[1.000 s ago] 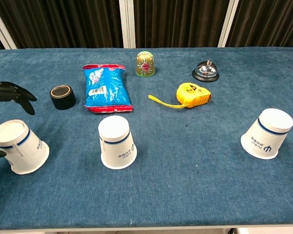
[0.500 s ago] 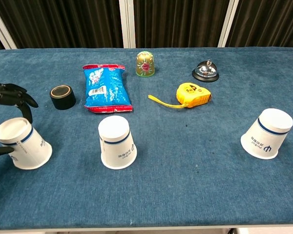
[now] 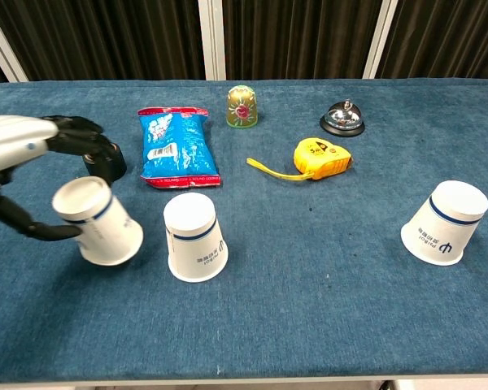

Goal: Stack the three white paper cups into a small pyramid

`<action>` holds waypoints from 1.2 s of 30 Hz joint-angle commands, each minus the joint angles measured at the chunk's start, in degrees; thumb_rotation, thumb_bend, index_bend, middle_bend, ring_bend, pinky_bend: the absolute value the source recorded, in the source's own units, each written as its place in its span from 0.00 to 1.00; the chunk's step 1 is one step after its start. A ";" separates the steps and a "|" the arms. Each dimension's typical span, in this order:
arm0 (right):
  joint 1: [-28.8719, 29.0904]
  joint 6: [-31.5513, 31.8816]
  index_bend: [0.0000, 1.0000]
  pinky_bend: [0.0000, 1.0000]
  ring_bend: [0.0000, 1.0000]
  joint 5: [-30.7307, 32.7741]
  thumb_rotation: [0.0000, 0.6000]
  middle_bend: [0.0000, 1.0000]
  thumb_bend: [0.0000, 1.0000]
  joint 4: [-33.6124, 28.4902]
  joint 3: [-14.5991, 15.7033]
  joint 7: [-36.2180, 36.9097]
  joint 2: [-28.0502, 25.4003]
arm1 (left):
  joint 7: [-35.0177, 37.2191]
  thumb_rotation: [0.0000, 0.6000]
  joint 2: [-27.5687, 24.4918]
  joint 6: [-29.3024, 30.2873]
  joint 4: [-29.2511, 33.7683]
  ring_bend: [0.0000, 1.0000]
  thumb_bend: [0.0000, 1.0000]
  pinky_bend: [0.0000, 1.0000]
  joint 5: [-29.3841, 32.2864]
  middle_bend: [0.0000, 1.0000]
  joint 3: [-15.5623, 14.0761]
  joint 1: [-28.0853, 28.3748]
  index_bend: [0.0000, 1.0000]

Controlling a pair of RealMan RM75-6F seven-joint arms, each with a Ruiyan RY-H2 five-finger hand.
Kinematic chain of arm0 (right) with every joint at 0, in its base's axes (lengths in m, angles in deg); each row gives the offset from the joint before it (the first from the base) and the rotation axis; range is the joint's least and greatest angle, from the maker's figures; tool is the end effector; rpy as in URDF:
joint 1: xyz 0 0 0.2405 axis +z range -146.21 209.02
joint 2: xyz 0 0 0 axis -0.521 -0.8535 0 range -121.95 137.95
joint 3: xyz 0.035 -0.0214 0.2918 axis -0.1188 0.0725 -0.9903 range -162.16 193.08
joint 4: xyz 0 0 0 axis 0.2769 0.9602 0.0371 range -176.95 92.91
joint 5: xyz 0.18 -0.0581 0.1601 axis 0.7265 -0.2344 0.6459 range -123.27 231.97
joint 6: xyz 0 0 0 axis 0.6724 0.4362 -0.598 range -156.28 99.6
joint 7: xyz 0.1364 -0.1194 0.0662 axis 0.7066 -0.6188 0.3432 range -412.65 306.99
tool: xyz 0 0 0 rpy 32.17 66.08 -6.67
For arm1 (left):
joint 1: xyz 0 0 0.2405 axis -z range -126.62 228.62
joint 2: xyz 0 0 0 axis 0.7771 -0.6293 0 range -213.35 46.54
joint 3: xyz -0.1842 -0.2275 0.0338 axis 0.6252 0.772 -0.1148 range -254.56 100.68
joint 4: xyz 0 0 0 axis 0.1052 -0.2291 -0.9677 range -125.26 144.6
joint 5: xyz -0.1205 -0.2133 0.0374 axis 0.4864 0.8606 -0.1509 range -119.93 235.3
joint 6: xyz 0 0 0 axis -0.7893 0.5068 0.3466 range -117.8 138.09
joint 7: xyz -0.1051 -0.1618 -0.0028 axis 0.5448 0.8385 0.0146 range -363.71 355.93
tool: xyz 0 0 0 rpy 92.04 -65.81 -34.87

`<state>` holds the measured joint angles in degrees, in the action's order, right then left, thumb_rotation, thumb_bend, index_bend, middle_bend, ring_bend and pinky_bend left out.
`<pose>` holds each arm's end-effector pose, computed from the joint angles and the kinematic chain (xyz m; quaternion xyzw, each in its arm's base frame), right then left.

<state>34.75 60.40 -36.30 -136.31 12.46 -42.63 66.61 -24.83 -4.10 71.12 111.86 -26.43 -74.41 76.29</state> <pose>-0.3463 -0.2265 0.1775 0.5798 -0.3922 0.4493 0.5551 -0.1901 0.2918 -0.0390 -0.7709 -0.3610 -0.3769 0.3652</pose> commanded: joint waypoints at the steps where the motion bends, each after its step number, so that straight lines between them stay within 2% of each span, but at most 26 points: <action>1: -0.08 0.06 0.00 0.00 0.00 0.07 1.00 0.02 0.38 0.19 0.00 0.19 0.03 | -3.94 1.00 1.74 -1.90 0.96 0.06 0.28 0.00 1.92 0.19 0.90 1.97 0.49; 8: -0.13 -0.14 0.00 0.00 0.00 0.31 1.00 0.02 0.38 1.01 0.06 1.02 0.27 | -9.70 1.00 3.91 -3.46 2.26 0.06 0.28 0.00 6.48 0.19 1.41 4.07 0.49; 16: -0.25 -0.27 0.00 0.00 0.00 0.62 1.00 0.02 0.38 1.65 0.08 1.61 0.49 | -11.32 1.00 4.67 -2.88 2.61 0.06 0.26 0.00 8.77 0.19 0.86 4.81 0.47; 24: 0.45 -1.91 0.00 0.00 0.00 0.03 1.00 0.02 0.38 0.93 0.59 0.26 0.18 | -12.34 1.00 5.11 -1.49 2.55 0.06 0.14 0.00 10.14 0.19 0.20 4.95 0.37; 30: 3.24 -7.81 0.00 0.00 0.00 -0.56 1.00 0.02 0.38 -3.57 1.55 -4.15 -1.98 | -11.83 1.00 4.40 0.99 2.80 0.06 0.07 0.00 8.86 0.19 -0.66 4.12 0.32; 36: 9.14 -17.53 0.00 0.01 0.00 -2.64 1.00 0.02 0.38 -9.45 2.21 -11.20 -2.85 | -8.49 1.00 1.35 6.80 3.39 0.06 0.06 0.00 5.53 0.19 -1.54 1.12 0.31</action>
<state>41.08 46.75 -37.88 -143.17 14.24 -50.96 64.29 -34.68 -1.55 76.25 115.02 -19.68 -75.52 78.57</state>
